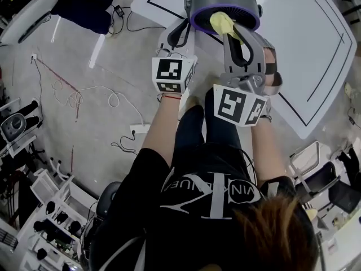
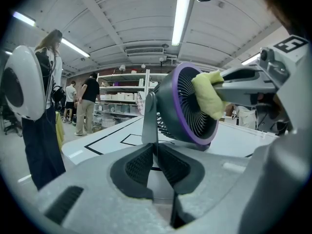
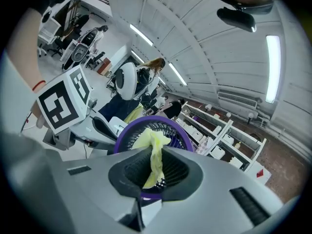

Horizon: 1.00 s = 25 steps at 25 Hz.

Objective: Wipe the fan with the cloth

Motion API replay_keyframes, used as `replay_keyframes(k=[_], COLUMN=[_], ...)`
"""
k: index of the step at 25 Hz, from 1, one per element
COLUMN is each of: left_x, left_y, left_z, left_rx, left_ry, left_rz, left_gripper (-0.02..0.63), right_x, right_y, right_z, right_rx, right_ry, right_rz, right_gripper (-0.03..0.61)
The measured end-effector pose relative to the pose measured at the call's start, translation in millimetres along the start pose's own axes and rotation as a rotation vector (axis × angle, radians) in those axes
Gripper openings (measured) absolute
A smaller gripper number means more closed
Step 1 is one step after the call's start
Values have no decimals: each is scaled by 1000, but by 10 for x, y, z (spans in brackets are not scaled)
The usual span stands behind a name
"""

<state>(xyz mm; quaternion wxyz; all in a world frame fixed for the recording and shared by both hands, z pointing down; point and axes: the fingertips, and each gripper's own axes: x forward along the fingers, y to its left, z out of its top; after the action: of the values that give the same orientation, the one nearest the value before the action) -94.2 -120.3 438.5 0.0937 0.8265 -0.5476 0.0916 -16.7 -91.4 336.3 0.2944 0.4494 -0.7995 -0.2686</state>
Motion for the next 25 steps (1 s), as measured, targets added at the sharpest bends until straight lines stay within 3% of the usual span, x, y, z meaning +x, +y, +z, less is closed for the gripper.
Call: replay_keyframes(k=[5, 10, 21, 25], left_x=[5, -10, 20, 28], left_y=[-14, -3, 26, 8], left_z=[0, 14, 8, 11], left_rx=[2, -6, -16, -28], left_ry=[0, 3, 51, 55], left_rz=[-8, -3, 28, 5], left_gripper=[34, 34, 34, 34], right_x=[-36, -86, -202, -33], right_y=[-113, -124, -301, -248], right_z=[-157, -250, 457, 720], right_rx=[97, 114, 133, 90], right_ry=[47, 78, -179, -196], right_rz=[-24, 3, 188, 275], right_gripper=[40, 40, 40, 40])
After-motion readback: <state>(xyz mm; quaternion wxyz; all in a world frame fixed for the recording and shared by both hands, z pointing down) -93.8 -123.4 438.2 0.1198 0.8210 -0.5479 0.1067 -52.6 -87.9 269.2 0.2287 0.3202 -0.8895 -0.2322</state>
